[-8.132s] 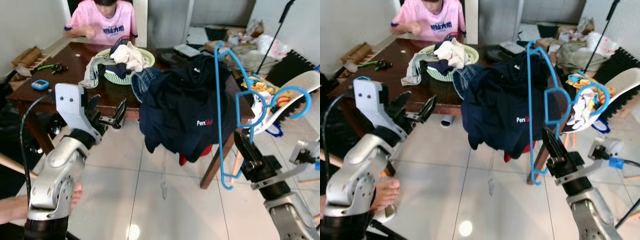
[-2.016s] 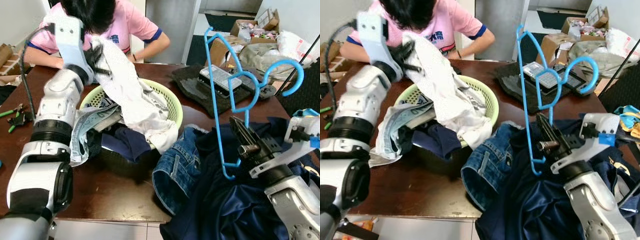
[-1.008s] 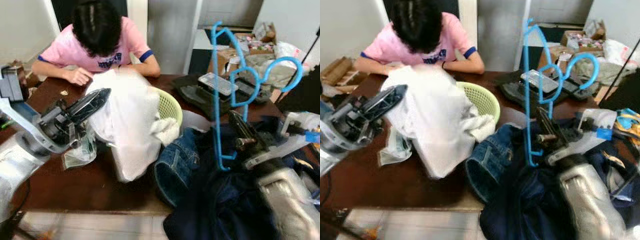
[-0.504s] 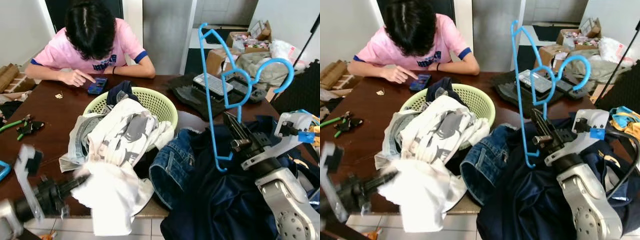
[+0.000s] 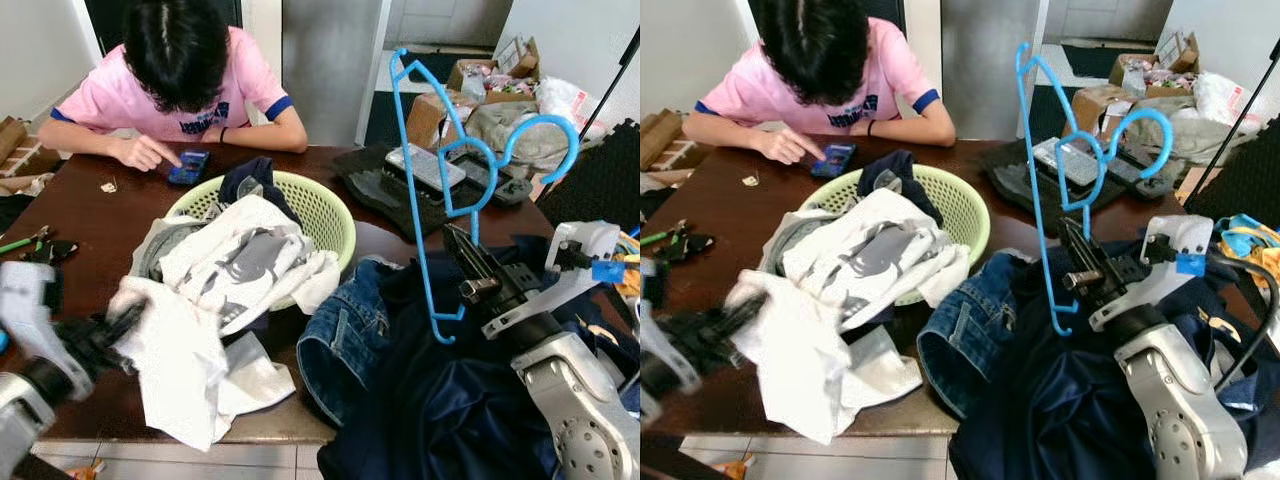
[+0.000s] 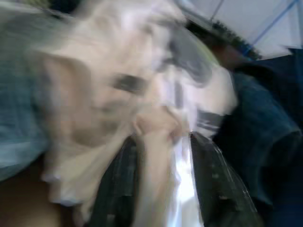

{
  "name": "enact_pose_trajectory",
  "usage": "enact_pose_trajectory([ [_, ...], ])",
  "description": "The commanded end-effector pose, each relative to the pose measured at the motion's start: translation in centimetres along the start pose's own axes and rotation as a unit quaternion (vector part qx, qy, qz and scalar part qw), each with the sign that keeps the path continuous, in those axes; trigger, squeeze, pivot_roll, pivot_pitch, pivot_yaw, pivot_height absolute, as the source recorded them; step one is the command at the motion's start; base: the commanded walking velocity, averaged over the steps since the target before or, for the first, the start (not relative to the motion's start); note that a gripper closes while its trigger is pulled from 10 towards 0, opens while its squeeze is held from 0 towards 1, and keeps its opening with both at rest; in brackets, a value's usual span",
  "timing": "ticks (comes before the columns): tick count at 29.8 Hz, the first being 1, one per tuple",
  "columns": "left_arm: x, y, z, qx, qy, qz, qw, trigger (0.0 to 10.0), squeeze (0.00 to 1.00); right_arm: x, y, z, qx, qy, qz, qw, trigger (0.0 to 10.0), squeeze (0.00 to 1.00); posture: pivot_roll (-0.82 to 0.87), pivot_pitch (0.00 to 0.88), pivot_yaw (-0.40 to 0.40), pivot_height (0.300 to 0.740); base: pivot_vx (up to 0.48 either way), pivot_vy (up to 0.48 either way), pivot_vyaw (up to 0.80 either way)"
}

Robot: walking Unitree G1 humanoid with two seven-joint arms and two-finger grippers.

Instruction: Hang hanger

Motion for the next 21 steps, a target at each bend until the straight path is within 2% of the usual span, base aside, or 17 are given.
enact_pose_trajectory([
  [1, -2.2, 0.4, 2.4, -0.063, 0.022, -0.055, 0.996, 10.0, 1.0, -0.3, 0.0, -0.2, 0.007, 0.005, -0.009, 1.0, 10.0, 0.0, 0.09, 0.097, -0.052, 0.74, 0.0, 0.0, 0.0],
  [3, -2.2, 0.4, 2.4, -0.063, 0.022, -0.055, 0.996, 10.0, 1.0, -0.3, 0.0, -0.2, 0.007, 0.005, -0.009, 1.0, 10.0, 0.0, 0.09, 0.097, -0.052, 0.74, 0.0, 0.0, 0.0],
  [5, -4.8, 2.4, 3.3, -0.093, 0.029, -0.139, 0.986, 10.0, 1.0, -0.4, 0.1, -0.2, 0.009, 0.005, -0.01, 1.0, 10.0, 0.0, 0.09, 0.093, -0.054, 0.74, 0.0, 0.0, 0.0],
  [6, -4.8, 2.4, 3.3, -0.093, 0.029, -0.139, 0.986, 10.0, 1.0, -0.4, 0.1, -0.2, 0.009, 0.005, -0.01, 1.0, 10.0, 0.0, 0.09, 0.093, -0.054, 0.74, 0.0, 0.0, 0.0],
  [7, -5.4, 3.2, 3.4, -0.095, 0.028, -0.161, 0.982, 10.0, 1.0, -0.4, 0.2, -0.2, 0.009, 0.004, -0.011, 1.0, 10.0, 0.0, 0.09, 0.093, -0.054, 0.74, 0.0, 0.0, 0.0],
  [9, -4.0, 4.0, 3.2, -0.098, 0.034, -0.156, 0.982, 10.0, 1.0, -0.9, 0.2, -0.2, 0.016, 0.002, -0.018, 1.0, 10.0, 0.0, 0.12, 0.096, -0.076, 0.74, 0.0, 0.0, 0.0],
  [15, -3.1, 4.7, 3.9, -0.108, 0.038, -0.154, 0.981, 10.0, 1.0, -1.0, -0.2, -0.3, 0.026, 0.001, -0.019, 0.999, 10.0, 0.0, 0.12, 0.094, -0.086, 0.74, 0.0, 0.0, 0.0],
  [18, -2.7, 4.1, 2.6, -0.058, 0.015, -0.114, 0.992, 10.0, 1.0, -1.0, -0.6, 0.0, 0.028, 0.003, -0.018, 0.999, 10.0, 0.0, 0.13, 0.103, -0.091, 0.74, 0.0, 0.0, 0.0],
  [21, -2.2, 3.5, 1.8, -0.031, 0.007, -0.09, 0.995, 10.0, 1.0, -1.0, -0.6, 0.0, 0.028, 0.004, -0.018, 0.999, 10.0, 0.0, 0.13, 0.106, -0.093, 0.74, 0.0, 0.0, 0.0],
])
Point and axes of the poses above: a point about 5 cm out from each wrist's last joint towards the gripper, its own y axis pointing back from the gripper into the wrist, its own x axis along the axis of the wrist's last joint, z = x × y, the point moved 5 cm from there along -y, pointing out of the wrist towards the gripper, and after that the axes turned 12 degrees about y, right-handed, at the moved point
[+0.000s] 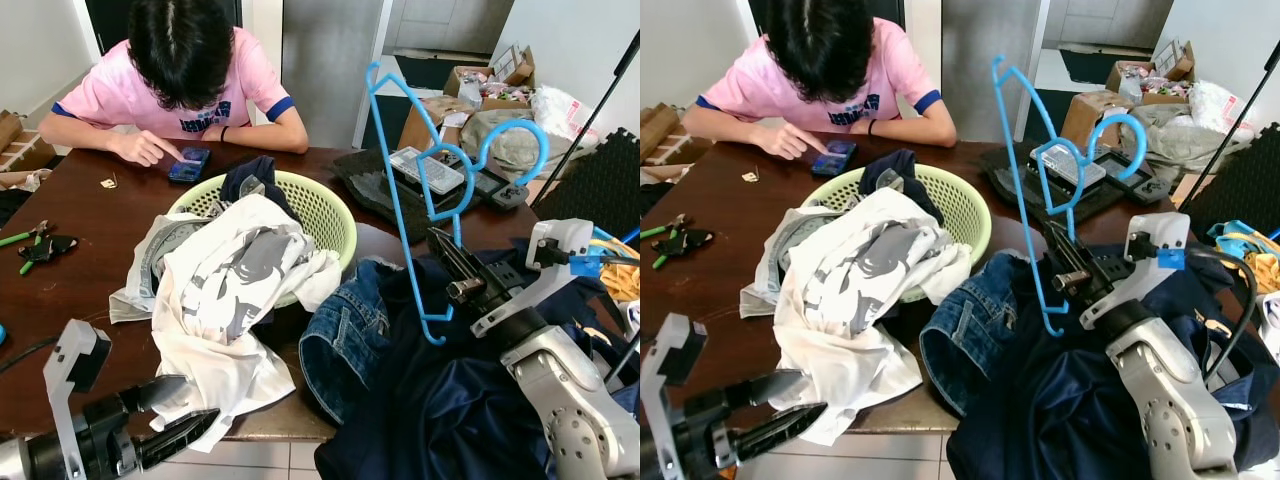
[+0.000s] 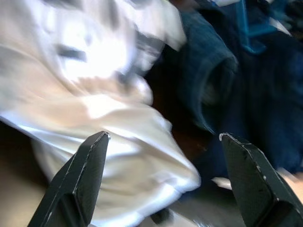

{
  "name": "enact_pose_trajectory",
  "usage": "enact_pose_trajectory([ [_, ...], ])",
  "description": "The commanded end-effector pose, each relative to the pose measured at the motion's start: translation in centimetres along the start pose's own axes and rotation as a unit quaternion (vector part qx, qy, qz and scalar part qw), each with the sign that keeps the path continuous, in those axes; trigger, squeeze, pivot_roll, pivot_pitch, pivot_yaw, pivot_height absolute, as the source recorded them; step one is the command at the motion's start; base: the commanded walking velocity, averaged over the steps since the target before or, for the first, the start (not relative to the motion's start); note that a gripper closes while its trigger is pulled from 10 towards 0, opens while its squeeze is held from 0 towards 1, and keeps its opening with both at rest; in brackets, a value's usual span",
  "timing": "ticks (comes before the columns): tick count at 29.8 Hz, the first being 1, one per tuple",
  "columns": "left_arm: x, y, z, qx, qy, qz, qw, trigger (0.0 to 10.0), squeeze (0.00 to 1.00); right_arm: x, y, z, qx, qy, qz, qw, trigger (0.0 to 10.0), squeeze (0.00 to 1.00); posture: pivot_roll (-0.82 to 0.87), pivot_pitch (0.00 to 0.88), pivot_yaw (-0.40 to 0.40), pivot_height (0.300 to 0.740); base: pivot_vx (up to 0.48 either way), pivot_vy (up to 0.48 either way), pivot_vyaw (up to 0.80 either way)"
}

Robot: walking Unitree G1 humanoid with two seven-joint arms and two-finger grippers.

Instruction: Hang hanger

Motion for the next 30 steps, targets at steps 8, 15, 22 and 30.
enact_pose_trajectory([
  [8, 7.0, -3.9, -4.6, 0.216, -0.121, 0.183, 0.952, 10.0, 0.0, 0.2, 0.0, 0.2, -0.005, 0.007, -0.002, 1.0, 10.0, 0.0, 0.11, 0.109, -0.09, 0.74, 0.0, 0.0, 0.0],
  [15, 5.5, -6.8, -3.7, 0.192, -0.119, 0.159, 0.961, 10.0, 0.0, 0.3, 0.0, 0.6, -0.01, 0.008, 0.0, 1.0, 10.0, 0.0, 0.1, 0.114, -0.081, 0.74, 0.0, 0.0, 0.0],
  [22, 2.4, -8.5, -4.4, 0.213, -0.101, 0.102, 0.967, 10.0, 0.0, 0.3, 0.3, 0.8, -0.016, 0.01, -0.001, 1.0, 10.0, 0.0, 0.09, 0.116, -0.075, 0.74, 0.0, 0.0, 0.0],
  [30, 2.4, -7.1, -6.7, 0.282, -0.109, 0.099, 0.948, 10.0, 0.0, 0.1, 0.3, 0.7, -0.018, 0.009, -0.002, 1.0, 10.0, 0.0, 0.1, 0.118, -0.074, 0.74, 0.0, 0.0, 0.0],
])
Point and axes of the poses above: a point about 5 cm out from each wrist's last joint towards the gripper, its own y axis pointing back from the gripper into the wrist, its own x axis along the axis of the wrist's last joint, z = x × y, the point moved 5 cm from there along -y, pointing out of the wrist towards the gripper, and after that the axes turned 12 degrees about y, right-handed, at the moved point
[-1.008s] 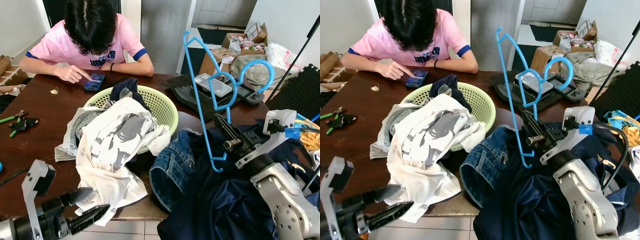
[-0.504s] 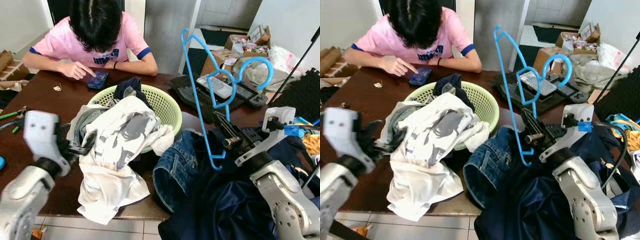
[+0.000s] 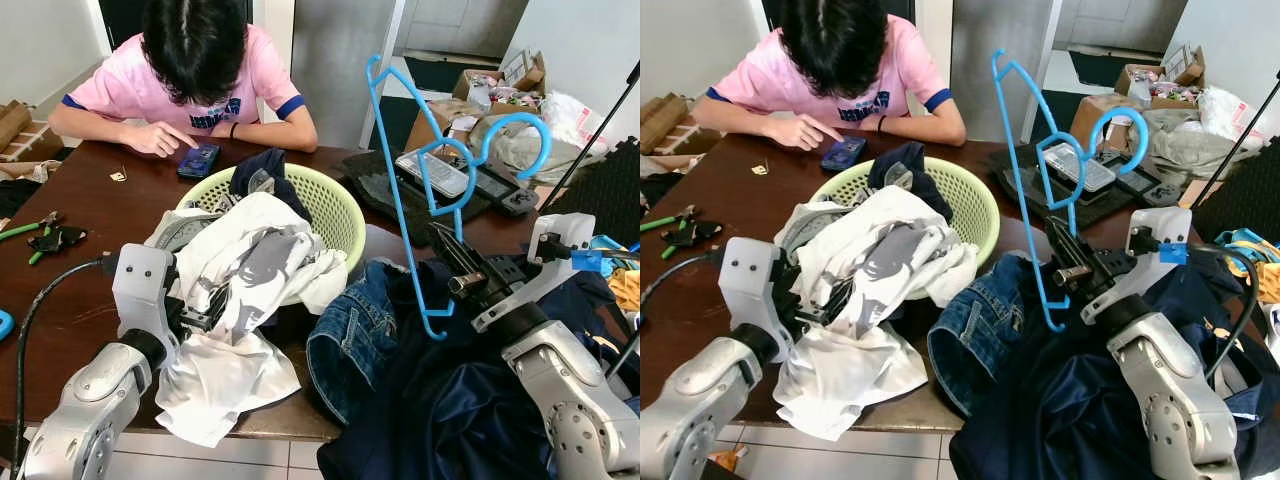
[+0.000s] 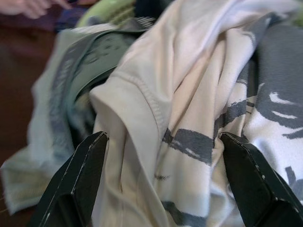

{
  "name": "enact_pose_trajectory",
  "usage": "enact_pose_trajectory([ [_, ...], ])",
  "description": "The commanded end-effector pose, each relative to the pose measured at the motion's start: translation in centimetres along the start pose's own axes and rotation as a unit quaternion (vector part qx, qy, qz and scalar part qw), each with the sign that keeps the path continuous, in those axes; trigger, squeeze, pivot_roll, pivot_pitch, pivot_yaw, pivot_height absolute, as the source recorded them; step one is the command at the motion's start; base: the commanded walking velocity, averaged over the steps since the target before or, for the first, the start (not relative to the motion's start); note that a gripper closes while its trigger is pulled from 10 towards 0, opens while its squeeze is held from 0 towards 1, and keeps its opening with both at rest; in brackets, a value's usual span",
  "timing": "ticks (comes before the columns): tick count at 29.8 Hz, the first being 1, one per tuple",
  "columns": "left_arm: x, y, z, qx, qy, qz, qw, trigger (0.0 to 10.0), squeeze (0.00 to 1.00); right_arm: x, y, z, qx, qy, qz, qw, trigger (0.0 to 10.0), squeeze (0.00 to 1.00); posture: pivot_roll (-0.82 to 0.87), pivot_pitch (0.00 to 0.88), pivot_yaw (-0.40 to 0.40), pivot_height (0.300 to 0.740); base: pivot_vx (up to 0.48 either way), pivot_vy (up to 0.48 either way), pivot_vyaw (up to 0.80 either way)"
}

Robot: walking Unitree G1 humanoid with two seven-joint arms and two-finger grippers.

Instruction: Hang hanger

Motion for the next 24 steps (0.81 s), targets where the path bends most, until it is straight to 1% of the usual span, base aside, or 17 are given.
enact_pose_trajectory([
  [1, -1.7, 0.2, -1.1, 0.029, 0.002, -0.032, 0.999, 10.0, 0.0, -0.1, 0.4, 0.5, -0.012, 0.007, -0.004, 1.0, 10.0, 0.0, 0.1, 0.118, -0.074, 0.74, 0.0, 0.0, 0.0],
  [2, -0.9, 0.0, -0.9, 0.024, 0.007, -0.014, 1.0, 10.0, 0.0, -0.1, 0.3, 0.4, -0.011, 0.006, -0.003, 1.0, 10.0, 0.0, 0.1, 0.114, -0.074, 0.74, 0.0, 0.0, 0.0],
  [3, -0.9, 0.0, -0.9, 0.024, 0.007, -0.014, 1.0, 10.0, 0.0, -0.1, 0.3, 0.4, -0.011, 0.006, -0.003, 1.0, 10.0, 0.0, 0.1, 0.114, -0.074, 0.74, 0.0, 0.0, 0.0],
  [4, 0.1, -0.2, -0.3, 0.009, 0.015, 0.009, 1.0, 10.0, 0.0, -0.1, 0.3, 0.3, -0.01, 0.006, -0.002, 1.0, 10.0, 0.0, 0.1, 0.114, -0.074, 0.74, 0.0, 0.0, 0.0],
  [6, 0.3, -0.2, -0.2, 0.006, 0.017, 0.013, 1.0, 10.0, 0.0, -0.1, 0.3, 0.3, -0.01, 0.006, -0.002, 1.0, 10.0, 0.0, 0.1, 0.114, -0.074, 0.74, 0.0, 0.0, 0.0],
  [9, 2.1, -0.7, 1.3, -0.027, 0.022, 0.043, 0.998, 10.0, 0.0, -0.1, 0.3, 0.2, -0.01, 0.006, -0.001, 1.0, 10.0, 0.0, 0.1, 0.106, -0.071, 0.74, 0.0, 0.0, 0.0],
  [12, 2.4, -0.8, 1.7, -0.033, 0.023, 0.046, 0.998, 10.0, 0.0, 0.0, 0.4, 0.2, -0.01, 0.007, 0.0, 1.0, 10.0, 0.0, 0.1, 0.105, -0.072, 0.74, 0.0, 0.0, 0.0],
  [15, 2.4, -0.9, 1.7, -0.033, 0.023, 0.045, 0.998, 10.0, 0.0, 0.0, 0.4, 0.2, -0.01, 0.007, 0.0, 1.0, 10.0, 0.0, 0.1, 0.105, -0.072, 0.74, 0.0, 0.0, 0.0],
  [19, 2.0, -1.0, 1.6, -0.03, 0.027, 0.039, 0.998, 10.0, 0.0, 0.1, 0.5, 0.2, -0.01, 0.008, 0.0, 1.0, 10.0, 0.0, 0.09, 0.101, -0.069, 0.74, 0.0, 0.0, 0.0],
  [23, 1.5, -1.5, 1.4, -0.03, 0.033, 0.029, 0.999, 10.0, 0.0, 0.2, 0.6, 0.2, -0.01, 0.01, 0.001, 1.0, 10.0, 0.0, 0.08, 0.094, -0.068, 0.74, 0.0, 0.0, 0.0],
  [24, 1.4, -1.7, 1.3, -0.029, 0.043, 0.027, 0.998, 10.0, 0.0, 0.2, 0.6, 0.2, -0.01, 0.01, 0.001, 1.0, 10.0, 0.0, 0.08, 0.094, -0.068, 0.74, 0.0, 0.0, 0.0],
])
Point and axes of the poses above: a point about 5 cm out from each wrist's last joint towards the gripper, its own y axis pointing back from the gripper into the wrist, its own x axis along the axis of the wrist's last joint, z = x × y, the point moved 5 cm from there along -y, pointing out of the wrist towards the gripper, and after that the axes turned 12 degrees about y, right-handed, at the moved point
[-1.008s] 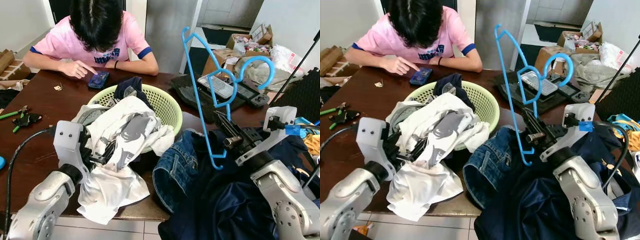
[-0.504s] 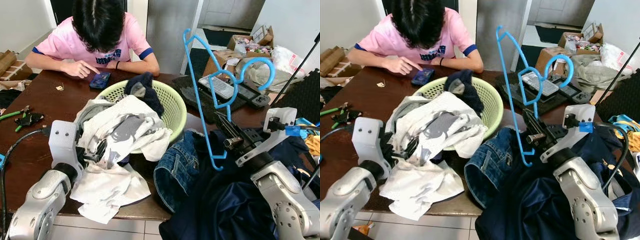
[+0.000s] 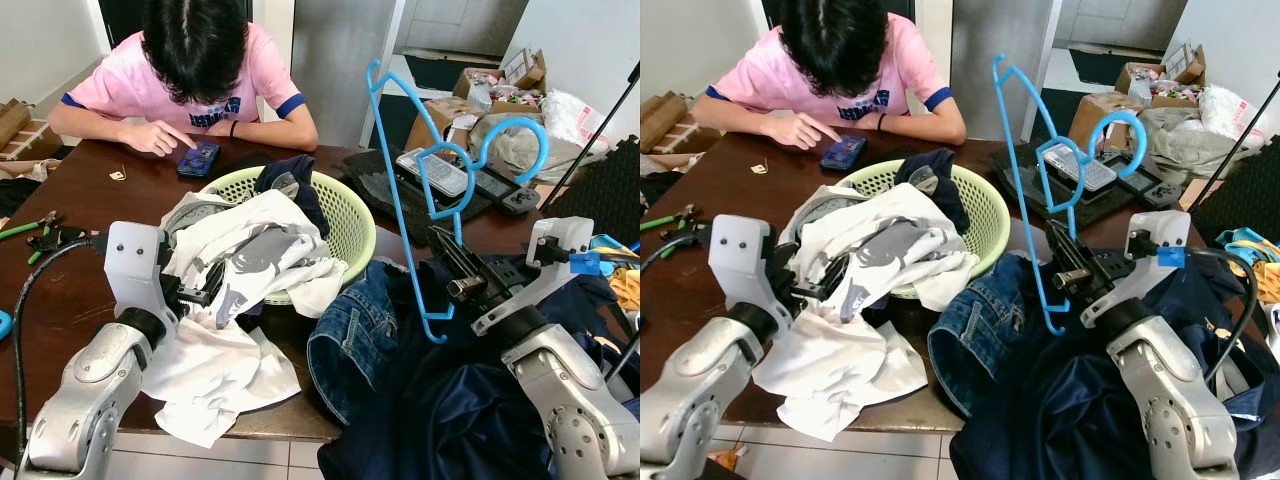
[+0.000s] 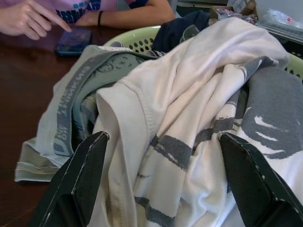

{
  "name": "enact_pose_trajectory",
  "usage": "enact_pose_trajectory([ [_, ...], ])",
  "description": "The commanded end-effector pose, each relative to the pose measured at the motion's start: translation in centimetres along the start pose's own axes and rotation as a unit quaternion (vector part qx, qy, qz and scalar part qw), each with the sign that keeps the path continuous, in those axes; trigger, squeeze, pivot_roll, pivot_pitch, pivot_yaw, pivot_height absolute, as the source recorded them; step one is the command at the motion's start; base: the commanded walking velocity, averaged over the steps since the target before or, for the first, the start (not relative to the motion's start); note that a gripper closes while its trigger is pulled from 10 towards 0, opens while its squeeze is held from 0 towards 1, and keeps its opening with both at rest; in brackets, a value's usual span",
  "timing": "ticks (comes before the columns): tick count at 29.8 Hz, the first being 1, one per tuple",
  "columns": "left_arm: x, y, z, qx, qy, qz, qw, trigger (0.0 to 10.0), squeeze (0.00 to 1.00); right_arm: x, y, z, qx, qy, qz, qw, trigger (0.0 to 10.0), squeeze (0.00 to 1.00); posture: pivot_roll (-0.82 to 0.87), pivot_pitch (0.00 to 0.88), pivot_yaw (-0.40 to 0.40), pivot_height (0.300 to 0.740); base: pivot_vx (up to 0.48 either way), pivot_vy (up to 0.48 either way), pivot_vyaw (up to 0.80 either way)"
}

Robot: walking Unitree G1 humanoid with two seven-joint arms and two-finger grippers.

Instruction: Hang hanger

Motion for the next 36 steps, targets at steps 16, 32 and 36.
enact_pose_trajectory([
  [16, 1.3, -4.0, -1.2, -0.013, 0.15, -0.003, 0.989, 10.0, 0.0, 0.8, 0.4, 0.3, -0.011, 0.014, 0.003, 1.0, 10.0, 0.0, 0.04, 0.113, -0.068, 0.74, 0.0, 0.0, 0.0],
  [32, -0.2, -4.2, 1.3, -0.051, 0.186, -0.04, 0.98, 0.0, 0.0, 0.7, 0.8, 0.5, -0.019, 0.014, 0.001, 1.0, 10.0, 0.0, 0.04, 0.12, -0.062, 0.74, 0.0, 0.0, 0.0],
  [36, 0.2, -4.3, 0.9, -0.048, 0.184, -0.035, 0.981, 0.0, 0.0, 0.7, 0.8, 0.6, -0.02, 0.013, 0.001, 1.0, 10.0, 0.0, 0.05, 0.12, -0.061, 0.74, 0.0, 0.0, 0.0],
])
Point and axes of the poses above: a point about 5 cm out from each wrist's last joint towards the gripper, its own y axis pointing back from the gripper into the wrist, its own x axis along the axis of the wrist's last joint, z = x × y, the point moved 5 cm from there along -y, pointing out of the wrist towards the gripper, and after that the axes turned 12 degrees about y, right-handed, at the moved point
